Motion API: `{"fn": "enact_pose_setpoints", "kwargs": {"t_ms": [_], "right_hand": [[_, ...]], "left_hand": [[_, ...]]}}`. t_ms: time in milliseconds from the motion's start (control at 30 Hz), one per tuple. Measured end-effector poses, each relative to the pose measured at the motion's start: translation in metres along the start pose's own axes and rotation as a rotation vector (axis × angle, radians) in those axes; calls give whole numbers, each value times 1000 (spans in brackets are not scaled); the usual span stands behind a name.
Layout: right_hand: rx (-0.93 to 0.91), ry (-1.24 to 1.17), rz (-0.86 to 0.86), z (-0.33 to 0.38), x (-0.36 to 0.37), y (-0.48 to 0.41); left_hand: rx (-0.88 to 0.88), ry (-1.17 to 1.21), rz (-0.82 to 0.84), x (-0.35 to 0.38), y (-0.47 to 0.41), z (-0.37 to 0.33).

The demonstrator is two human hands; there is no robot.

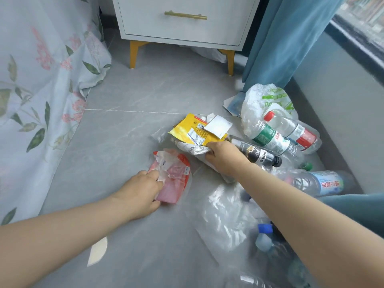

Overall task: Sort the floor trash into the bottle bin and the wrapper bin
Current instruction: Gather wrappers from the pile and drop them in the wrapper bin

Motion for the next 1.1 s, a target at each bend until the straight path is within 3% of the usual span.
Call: {"fn": "enact_pose_setpoints", "kwargs": {"t_ms": [267,567,833,933,1100], "right_hand": [[-26,-91,-244,12,-74,55],[-51,-156,-542,14,-148,94],[-17,-178,-635,-4,-178,145],[40,-175,-667,-17,-185,162],[88,-144,-676,-35,-179,186]], "left_hand": [[18,31,45,4,30,-5],[55,100,-220,-32,37,-24],[51,28,-340,-50,22,-27],[42,105,-384,-57,15,-47],[95,170,-229,-28,5,-104]]}}
Point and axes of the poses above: each hand's wrist, its own y-axis away from the middle knuckle, its own x-axis out of the palm, z = x × y, the point moved 8 cm from there along -y, towards the middle knuckle, and after that the axes turned 11 degrees about -z, right-handed, at the moved point
